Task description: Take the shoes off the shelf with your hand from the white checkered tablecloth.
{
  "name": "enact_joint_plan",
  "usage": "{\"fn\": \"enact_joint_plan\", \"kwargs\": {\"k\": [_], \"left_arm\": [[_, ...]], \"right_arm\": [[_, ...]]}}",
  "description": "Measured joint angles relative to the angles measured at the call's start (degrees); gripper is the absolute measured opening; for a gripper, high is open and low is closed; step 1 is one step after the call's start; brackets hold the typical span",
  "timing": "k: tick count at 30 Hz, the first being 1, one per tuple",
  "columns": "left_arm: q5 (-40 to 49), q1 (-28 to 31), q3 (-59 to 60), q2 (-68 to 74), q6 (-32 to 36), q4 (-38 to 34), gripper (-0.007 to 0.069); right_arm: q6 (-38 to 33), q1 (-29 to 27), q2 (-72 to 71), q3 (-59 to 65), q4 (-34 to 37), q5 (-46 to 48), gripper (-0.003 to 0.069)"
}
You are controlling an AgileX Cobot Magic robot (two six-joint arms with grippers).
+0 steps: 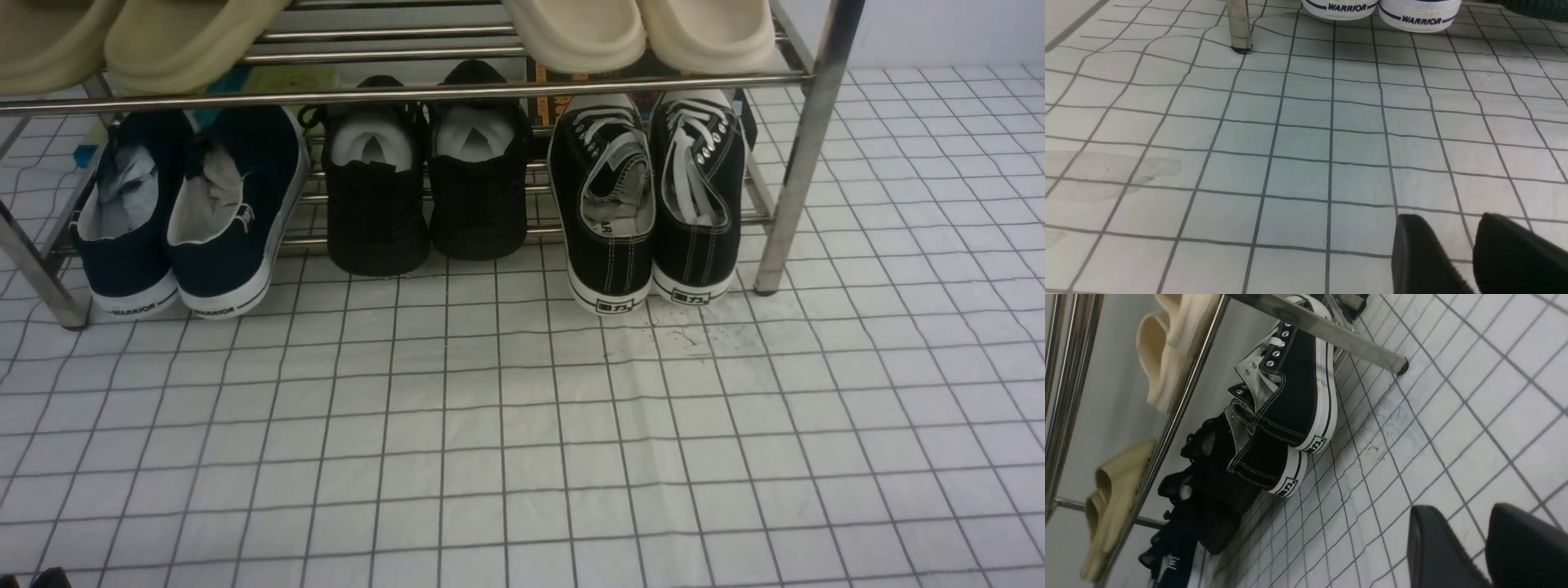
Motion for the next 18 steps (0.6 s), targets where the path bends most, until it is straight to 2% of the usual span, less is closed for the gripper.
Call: {"fn": "enact_joint_plan", "kwargs": {"k": [1,2,3,6,9,11,14,18], "left_arm": [[0.0,0.0,0.0,0.0,0.0,0.0,0.024],[0.0,0.0,0.0,0.0,0.0,0.0,0.024],[0.0,0.0,0.0,0.0,0.0,0.0,0.024],[0.0,0.0,0.0,0.0,0.0,0.0,0.024],[0.0,0.0,0.0,0.0,0.0,0.0,0.024],[0.0,0.0,0.0,0.0,0.0,0.0,0.024],[0.0,0.0,0.0,0.0,0.0,0.0,0.024],[0.0,0.0,0.0,0.0,0.0,0.0,0.024]], "right_arm": [[-6.3,0.0,0.2,-2.7,0.0,-1.1,0.0154],[-7.0,0.0,0.2,-3.1,0.0,-1.1,0.0148],[-12.9,0.0,1.9,-7.0,-0.1,-2.1,0.0085],[-21.2,0.0,8.7,-15.4,-2.0,-0.3,0.0003],[-25.1,0.0,20.1,-23.6,-6.5,9.2,-0.0004],[-25.6,0.0,24.6,-26.0,-8.1,13.2,-0.0002],[-26.0,0.0,40.0,-31.9,-11.6,24.2,0.0003],[-34.6,2.2,53.4,-37.7,-8.6,29.4,0.0003]]}}
